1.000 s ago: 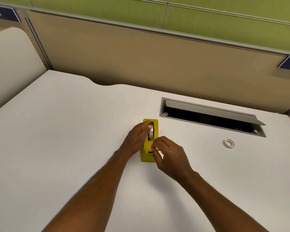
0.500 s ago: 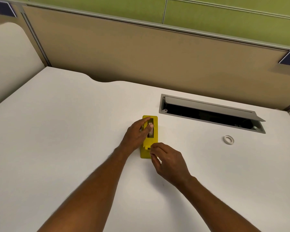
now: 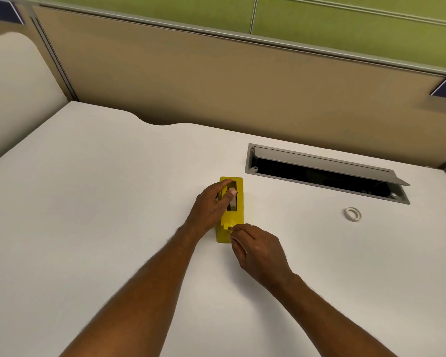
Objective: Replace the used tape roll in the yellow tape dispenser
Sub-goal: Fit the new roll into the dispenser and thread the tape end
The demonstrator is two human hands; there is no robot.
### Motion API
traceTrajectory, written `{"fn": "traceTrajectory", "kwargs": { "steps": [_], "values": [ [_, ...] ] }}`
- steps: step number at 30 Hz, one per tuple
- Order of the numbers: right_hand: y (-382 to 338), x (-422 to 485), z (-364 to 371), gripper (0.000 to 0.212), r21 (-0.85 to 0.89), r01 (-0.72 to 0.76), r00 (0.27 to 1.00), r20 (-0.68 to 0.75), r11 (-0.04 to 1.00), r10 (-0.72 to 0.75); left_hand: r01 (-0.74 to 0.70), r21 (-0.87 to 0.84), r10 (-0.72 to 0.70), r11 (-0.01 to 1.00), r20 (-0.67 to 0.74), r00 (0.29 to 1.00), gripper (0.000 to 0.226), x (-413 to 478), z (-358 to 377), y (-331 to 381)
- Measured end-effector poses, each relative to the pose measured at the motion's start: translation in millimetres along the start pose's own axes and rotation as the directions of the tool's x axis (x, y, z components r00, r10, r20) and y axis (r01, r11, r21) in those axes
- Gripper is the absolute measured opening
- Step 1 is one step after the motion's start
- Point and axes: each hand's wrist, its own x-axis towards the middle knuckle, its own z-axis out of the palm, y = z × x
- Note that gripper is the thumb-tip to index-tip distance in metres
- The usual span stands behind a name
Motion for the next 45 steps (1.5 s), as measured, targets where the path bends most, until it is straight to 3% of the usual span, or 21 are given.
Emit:
{"fn": "traceTrajectory", "kwargs": {
  "steps": [6, 11, 17, 31, 45],
  "values": [
    [-2, -3, 2, 0.031, 0.034, -0.034, 0.999, -0.04, 0.999, 0.035, -0.009, -0.004, 0.009, 1.0, -0.004, 1.0, 0.049, 0, 1, -1],
    [1, -8, 7, 0.018, 0.003, -0.033, 0.998, -0.054, 0.999, 0.034, -0.019, -0.007, 0.019, 1.0, -0.005, 1.0, 0.049, 1, 2, -3],
    [7, -10, 13, 0.019, -0.061, 0.024, 0.997, -0.072, 0.998, -0.029, -0.029, -0.005, 0.029, 1.0, -0.014, 0.999, 0.049, 1, 3, -4],
    [-1, -6, 6, 0.012, -0.135, 0.041, 0.998, 0.047, 0.99, -0.034, 0.0, 0.065, 0.0, 0.998, 0.003, 1.0, 0.059, 0, -1, 1],
    [-2, -22, -4, 0.031, -0.106, -0.01, 0.995, 0.103, 0.994, 0.021, 0.058, 0.105, -0.055, 0.993, -0.032, 0.998, 0.062, -16, -14, -4]
  ]
}}
